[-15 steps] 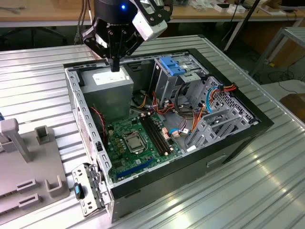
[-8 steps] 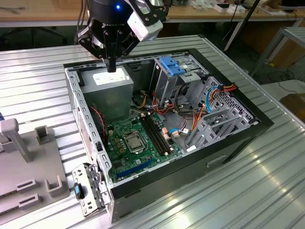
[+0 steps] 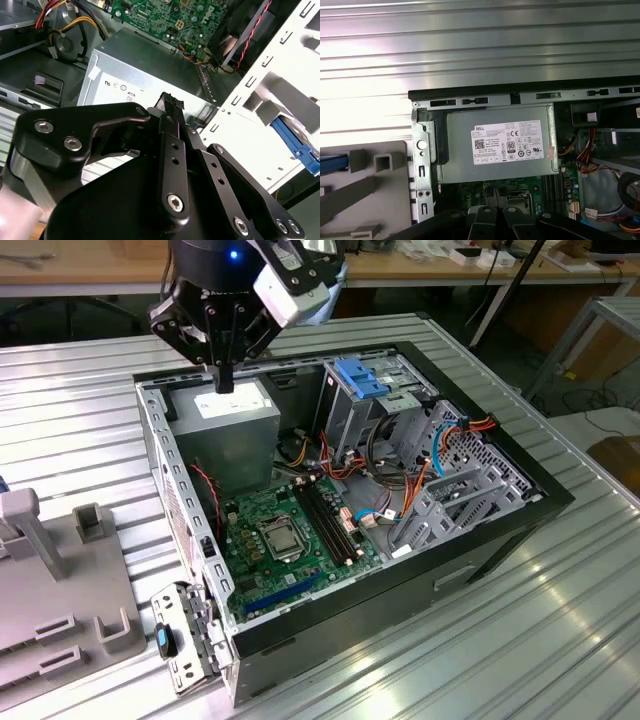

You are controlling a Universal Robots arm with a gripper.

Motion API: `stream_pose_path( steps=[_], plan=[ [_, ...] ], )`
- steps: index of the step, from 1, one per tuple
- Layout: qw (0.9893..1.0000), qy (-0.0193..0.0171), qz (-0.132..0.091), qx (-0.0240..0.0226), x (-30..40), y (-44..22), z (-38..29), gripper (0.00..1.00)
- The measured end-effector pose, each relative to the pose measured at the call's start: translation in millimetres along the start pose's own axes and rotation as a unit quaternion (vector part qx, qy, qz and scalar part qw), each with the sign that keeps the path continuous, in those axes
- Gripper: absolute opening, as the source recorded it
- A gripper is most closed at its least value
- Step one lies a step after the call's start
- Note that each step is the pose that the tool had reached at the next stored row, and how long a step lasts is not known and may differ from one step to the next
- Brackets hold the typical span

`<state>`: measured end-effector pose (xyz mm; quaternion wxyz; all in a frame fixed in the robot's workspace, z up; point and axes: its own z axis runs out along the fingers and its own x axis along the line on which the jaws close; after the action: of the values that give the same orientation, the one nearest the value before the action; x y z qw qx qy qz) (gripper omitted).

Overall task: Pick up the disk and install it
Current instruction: 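Reach for the disk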

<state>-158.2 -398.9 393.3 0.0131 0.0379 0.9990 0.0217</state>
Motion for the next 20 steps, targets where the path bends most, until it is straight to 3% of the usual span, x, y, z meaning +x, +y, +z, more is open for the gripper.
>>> stream_pose_path(
  steps=[10,16,20],
  plan=[
    [1.0,0.0,0.0,0.0,14.2,-1.1,-0.4,0.11],
    [1.0,0.0,0.0,0.0,30.7,-2.3,-0.8,0.11],
    [1.0,0.0,0.0,0.0,36.7,-2.8,-1.0,0.11]
  ],
)
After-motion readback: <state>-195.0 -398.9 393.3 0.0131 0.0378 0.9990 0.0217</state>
